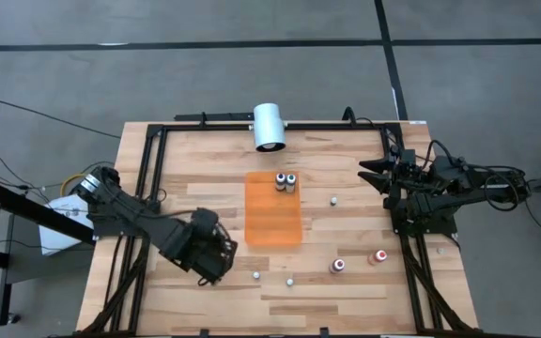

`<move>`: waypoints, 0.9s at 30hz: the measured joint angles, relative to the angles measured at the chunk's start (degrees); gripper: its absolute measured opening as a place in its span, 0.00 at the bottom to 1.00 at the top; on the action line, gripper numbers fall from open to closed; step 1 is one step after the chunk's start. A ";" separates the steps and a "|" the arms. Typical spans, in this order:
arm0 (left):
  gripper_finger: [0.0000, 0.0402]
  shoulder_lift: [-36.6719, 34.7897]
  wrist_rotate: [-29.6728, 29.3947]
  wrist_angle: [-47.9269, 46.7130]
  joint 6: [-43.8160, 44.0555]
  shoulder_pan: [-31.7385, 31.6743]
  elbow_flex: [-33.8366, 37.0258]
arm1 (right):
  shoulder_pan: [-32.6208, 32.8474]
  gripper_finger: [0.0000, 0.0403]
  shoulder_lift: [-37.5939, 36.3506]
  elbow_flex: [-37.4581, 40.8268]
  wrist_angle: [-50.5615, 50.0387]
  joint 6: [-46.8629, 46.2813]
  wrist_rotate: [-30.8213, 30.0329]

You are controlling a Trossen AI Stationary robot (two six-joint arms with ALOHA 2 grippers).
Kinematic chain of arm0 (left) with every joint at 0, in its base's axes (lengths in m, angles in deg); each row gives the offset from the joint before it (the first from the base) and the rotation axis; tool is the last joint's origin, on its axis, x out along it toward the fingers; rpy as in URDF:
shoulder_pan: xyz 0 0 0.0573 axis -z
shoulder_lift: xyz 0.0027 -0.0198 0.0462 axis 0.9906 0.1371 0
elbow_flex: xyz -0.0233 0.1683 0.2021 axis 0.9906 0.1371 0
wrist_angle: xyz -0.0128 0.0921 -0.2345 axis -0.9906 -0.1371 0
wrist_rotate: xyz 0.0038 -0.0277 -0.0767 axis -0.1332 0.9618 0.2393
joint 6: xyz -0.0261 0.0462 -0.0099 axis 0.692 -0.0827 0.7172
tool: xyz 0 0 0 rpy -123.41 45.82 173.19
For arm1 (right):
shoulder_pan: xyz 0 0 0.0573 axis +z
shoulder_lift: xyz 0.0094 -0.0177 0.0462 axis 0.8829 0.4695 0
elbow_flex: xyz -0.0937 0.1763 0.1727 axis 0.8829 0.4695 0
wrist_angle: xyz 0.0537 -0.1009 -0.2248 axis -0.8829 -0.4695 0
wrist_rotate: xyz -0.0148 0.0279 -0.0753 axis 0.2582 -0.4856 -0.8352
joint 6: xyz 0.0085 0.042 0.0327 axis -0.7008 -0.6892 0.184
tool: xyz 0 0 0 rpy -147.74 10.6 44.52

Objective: Pick & Place food coloring
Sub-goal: Put the large pink food coloring bottle into the bin

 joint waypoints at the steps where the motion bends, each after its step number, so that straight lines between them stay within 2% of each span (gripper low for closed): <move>1: 0.37 0.00 -1.45 0.07 -1.73 -0.72 -1.03 | 0.02 0.38 0.00 0.00 -0.02 0.00 0.00; 9: 0.37 -0.04 -7.57 3.40 -18.01 -7.15 -6.58 | 0.02 0.38 0.00 0.00 -0.02 0.00 0.00; 16: 0.37 -0.07 -7.38 11.77 -31.63 -12.50 -7.32 | 0.01 0.38 0.00 0.00 -0.02 0.00 0.02; 21: 0.36 -0.07 -5.66 15.04 -37.01 -15.42 -7.34 | 0.02 0.38 0.00 0.00 -0.04 0.00 0.02; 27: 0.37 -0.07 -4.32 15.62 -39.38 -17.27 -7.34 | 0.02 0.38 0.00 0.00 -0.05 0.00 0.02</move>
